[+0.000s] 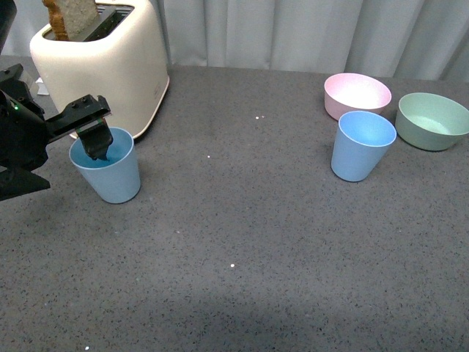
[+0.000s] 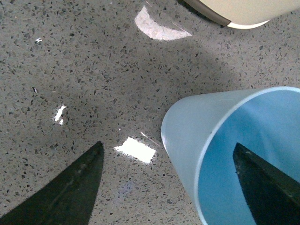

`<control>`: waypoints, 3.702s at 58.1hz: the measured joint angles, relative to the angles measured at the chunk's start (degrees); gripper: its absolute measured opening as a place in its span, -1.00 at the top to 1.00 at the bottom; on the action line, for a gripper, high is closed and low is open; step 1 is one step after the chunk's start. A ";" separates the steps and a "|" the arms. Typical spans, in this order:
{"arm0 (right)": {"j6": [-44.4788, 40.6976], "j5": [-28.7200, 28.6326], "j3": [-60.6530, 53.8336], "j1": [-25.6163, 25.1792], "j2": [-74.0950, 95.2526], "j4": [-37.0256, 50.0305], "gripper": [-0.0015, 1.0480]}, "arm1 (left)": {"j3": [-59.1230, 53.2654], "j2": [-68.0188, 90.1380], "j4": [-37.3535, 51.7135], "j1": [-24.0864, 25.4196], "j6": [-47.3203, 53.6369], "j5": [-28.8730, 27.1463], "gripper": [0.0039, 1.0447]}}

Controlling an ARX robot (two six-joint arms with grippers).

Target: Stack blue cups with both arms

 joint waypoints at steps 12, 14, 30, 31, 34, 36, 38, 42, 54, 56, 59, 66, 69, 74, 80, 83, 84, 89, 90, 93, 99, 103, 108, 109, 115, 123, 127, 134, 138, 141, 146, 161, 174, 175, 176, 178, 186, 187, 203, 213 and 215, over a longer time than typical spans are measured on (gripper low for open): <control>0.00 0.00 0.00 0.00 0.00 0.00 -0.81 | 1.81 1.22 -2.54 -0.90 -0.11 0.24 0.23; 0.00 0.02 0.00 0.00 0.00 0.00 -0.81 | 1.88 1.22 -2.80 -0.92 -0.09 0.24 0.34; 0.00 0.00 0.00 0.00 0.00 0.00 -0.81 | 4.15 1.09 -5.79 -4.76 0.09 -0.37 0.94; 0.00 0.00 0.00 0.00 0.00 0.00 -0.81 | 4.52 1.09 -6.10 -5.22 0.07 -0.39 0.94; 0.00 0.00 0.00 0.00 0.00 0.00 -0.81 | 6.08 1.42 -6.99 -6.93 -0.11 -0.68 0.94; 0.00 0.00 0.00 0.00 0.00 0.00 -0.81 | 6.93 1.68 -7.32 -7.69 -0.24 -1.01 0.94; 0.00 0.00 0.00 0.00 0.00 0.00 -0.81 | 8.85 2.49 -8.07 -9.11 -0.46 -1.25 0.94; 0.00 0.00 0.00 0.00 0.00 0.00 -0.81 | 11.93 4.22 -9.46 -11.28 -1.05 -1.25 0.94; 0.00 0.00 0.00 0.00 0.00 0.00 -0.81 | 21.20 10.86 -13.99 -16.87 -1.95 -1.70 0.94; 0.00 0.00 0.00 0.00 0.00 0.00 -0.81 | 22.73 11.98 -14.82 -17.73 -2.27 -1.68 0.94; 0.00 0.00 0.00 0.00 0.00 0.00 -0.81 | 24.30 13.05 -15.41 -18.49 -2.58 -1.68 0.94; 0.00 0.00 0.00 0.00 0.00 0.00 -0.81 | 27.91 15.10 -17.33 -19.82 -2.86 -2.10 0.94; 0.00 0.00 0.00 0.00 0.00 0.00 -0.81 | 29.20 15.74 -18.21 -20.15 -2.89 -2.03 0.94; 0.00 0.00 0.00 0.00 0.00 0.00 -0.81 | 29.92 16.24 -18.86 -20.37 -2.86 -2.21 0.94; 0.00 0.00 0.00 0.00 0.00 0.00 -0.81 | 30.51 16.41 -19.76 -20.55 -2.54 -2.14 0.91; -0.02 0.00 0.00 0.00 0.00 0.00 -0.81 | 30.58 16.33 -18.95 -20.55 -2.25 -1.14 0.72; 0.00 0.00 0.00 0.00 0.00 0.00 -0.81 | 30.58 16.28 -18.95 -20.55 -2.19 -1.09 0.68; 0.00 0.00 0.00 0.00 0.00 0.00 -0.81 | 30.58 15.72 -18.32 -20.57 -2.16 -0.77 0.46; 0.00 0.00 0.00 0.00 0.00 0.00 -0.81 | 30.51 15.39 -17.99 -20.57 -2.12 -0.79 0.39; 0.00 0.00 0.00 0.00 0.00 0.00 -0.81 | 30.14 14.36 -16.98 -20.57 -2.01 -0.74 0.23; 0.00 0.00 0.00 0.00 0.00 0.00 -0.81 | 28.81 11.58 -15.17 -20.41 -2.01 -0.87 -0.02; 0.00 0.00 0.00 0.00 0.00 0.00 -0.81 | 27.45 9.27 -13.66 -20.20 -2.32 -1.75 -0.23; 0.00 0.02 0.00 0.00 0.00 0.00 -0.81 | 26.05 7.34 -10.67 -20.00 -1.27 -4.11 -0.45; -0.02 0.00 0.00 0.00 0.00 0.00 -0.81 | 24.83 6.99 -7.89 -20.00 0.15 -5.81 -0.42; -0.02 0.00 0.00 0.00 0.00 0.00 -0.81 | 10.49 3.50 20.28 -19.08 12.94 -18.03 -0.11; 0.00 0.04 0.00 0.00 0.00 0.00 -0.81 | -10.43 -2.84 58.29 -14.99 25.94 -17.42 0.35; 0.00 0.02 0.00 0.00 0.00 0.00 -0.81 | -18.08 -9.88 67.54 -12.46 28.74 -15.58 0.65; -0.02 -0.02 0.00 0.00 0.00 0.00 -0.81 | -28.35 -17.86 69.68 -9.20 30.38 -12.39 0.93; 0.00 0.00 0.00 0.00 0.00 0.00 -0.81 | -32.37 -20.31 69.70 -7.96 30.62 -10.88 0.93; 0.00 0.00 0.00 0.00 0.00 0.00 -0.81 | -34.84 -22.60 69.70 -7.15 30.71 -9.97 0.93; -0.02 0.00 0.00 0.00 0.00 0.00 -0.81 | -38.25 -27.08 69.53 -5.86 30.95 -8.46 0.93; -0.02 0.00 0.00 0.00 -0.02 0.00 -0.81 | -47.06 -40.41 64.74 -1.77 31.21 -4.79 0.93; -0.02 0.00 0.00 0.00 0.00 0.00 -0.81 | -50.97 -50.21 58.73 0.17 31.23 -2.89 0.93; 0.00 0.00 0.00 0.00 0.00 0.00 -0.81 | -51.28 -51.15 58.07 0.87 31.26 -2.29 0.93; -0.02 0.00 0.00 0.00 0.00 0.00 -0.81 | -51.41 -51.60 57.75 1.31 31.23 -1.57 0.93; -0.02 0.00 0.00 0.00 0.00 0.00 -0.81 | -51.98 -53.62 56.28 2.95 31.28 0.79 0.93; 0.00 0.00 0.00 0.00 0.00 0.00 -0.81 | -53.31 -59.78 51.65 4.61 31.28 1.29 0.93; -0.02 0.00 0.00 0.00 -0.02 0.00 -0.81 | -53.40 -60.26 51.28 4.61 31.28 1.29 0.93; 0.00 0.00 0.00 0.00 0.00 0.00 -0.81 | -54.62 -72.08 41.29 4.63 31.30 1.55 0.93; 0.00 0.00 0.00 0.00 -0.02 0.00 -0.81 | -54.64 -78.58 35.45 4.66 31.28 1.55 0.93; 0.00 0.00 0.00 0.00 0.00 0.00 -0.81 | -54.64 -80.06 34.07 4.66 31.28 1.55 0.93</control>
